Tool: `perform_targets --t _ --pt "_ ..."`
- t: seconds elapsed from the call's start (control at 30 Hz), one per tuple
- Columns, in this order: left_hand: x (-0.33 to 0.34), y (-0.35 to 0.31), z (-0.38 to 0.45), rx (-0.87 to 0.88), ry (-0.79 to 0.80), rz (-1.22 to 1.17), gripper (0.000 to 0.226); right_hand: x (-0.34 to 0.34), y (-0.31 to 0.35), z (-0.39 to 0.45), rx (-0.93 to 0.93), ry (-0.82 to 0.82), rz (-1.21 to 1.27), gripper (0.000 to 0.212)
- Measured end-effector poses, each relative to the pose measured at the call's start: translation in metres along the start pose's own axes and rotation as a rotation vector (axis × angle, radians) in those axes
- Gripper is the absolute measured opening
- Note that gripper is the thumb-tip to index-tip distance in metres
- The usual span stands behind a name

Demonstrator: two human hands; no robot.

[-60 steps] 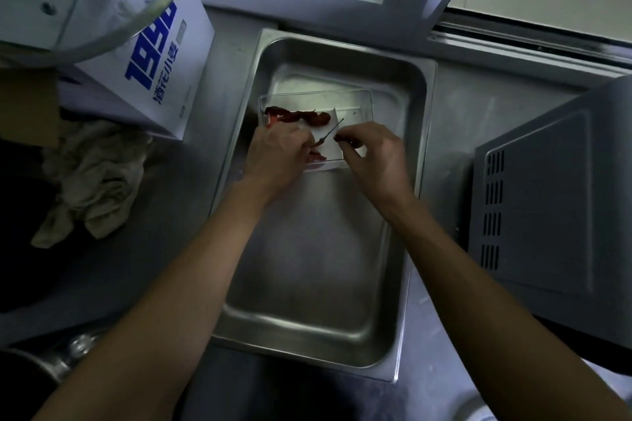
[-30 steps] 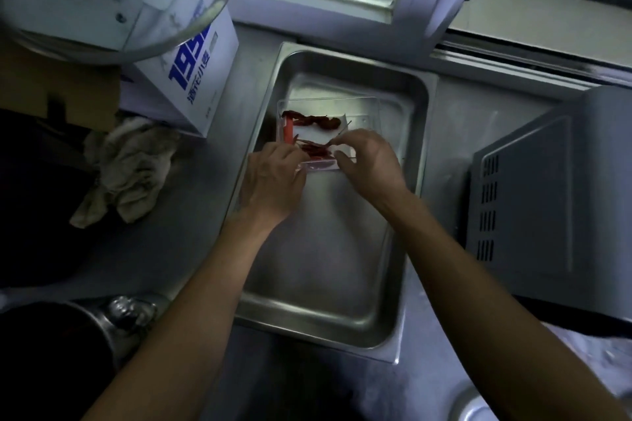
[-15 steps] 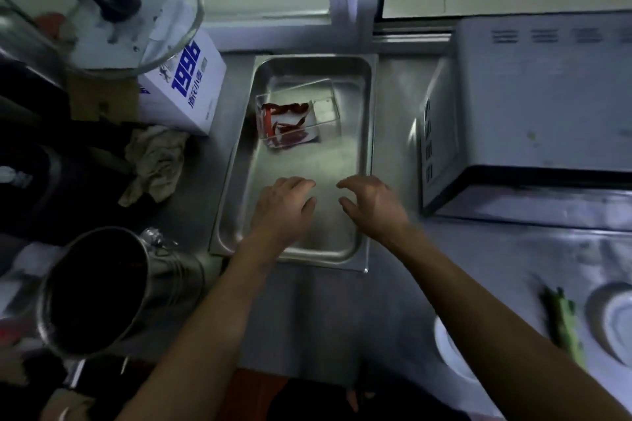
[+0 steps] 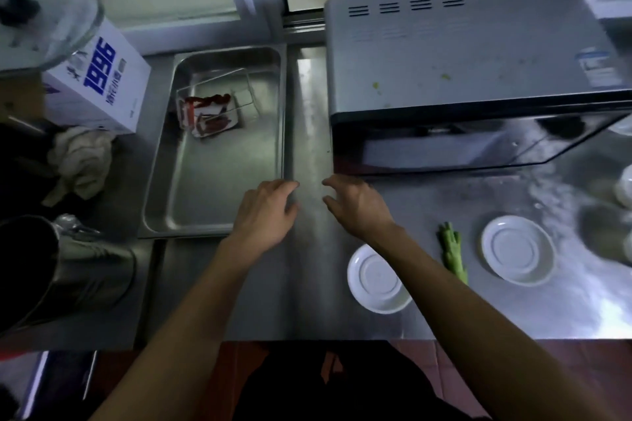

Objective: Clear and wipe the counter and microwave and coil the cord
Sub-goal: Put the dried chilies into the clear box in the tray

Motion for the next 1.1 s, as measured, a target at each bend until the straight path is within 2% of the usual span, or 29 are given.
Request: perform_targets --t 0.17,0.53,0.67,0.93,1.1 --pt "0.006 -0.037 0.001 0.121 0.006 0.014 0.042 -0.024 -0.023 -0.034 0.09 -0.097 -0.046 0.023" --pt "0.044 -0.082 -0.024 0.327 0.111 -0.036 0.045 -0.035 -0.056 -0.136 0.304 -0.179 -0.151 0.038" --pt "0.06 -0.107 -0.033 0.408 0.129 -0.087 0.046 -0.036 -0.069 -0.175 0.377 -0.222 -0.102 0.038" --pt "0.077 -0.188 -0.052 0.581 0.229 -0.111 0.044 -0.067 -0.101 -0.253 0.541 -0.366 -0.037 0.037" --pt "0.084 -0.253 -0.057 0.667 0.219 -0.084 0.041 -0.087 -0.138 -0.303 0.617 -0.452 0.014 0.042"
Point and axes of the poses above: each hand's wrist, its own z-axis towards the middle knuckle, its own x-axis out of the palm, y = z × x, the point moved 8 cm from there along z, towards the middle knuckle, and after that the axes turned 2 degrees about x, right-handed, at the moved point
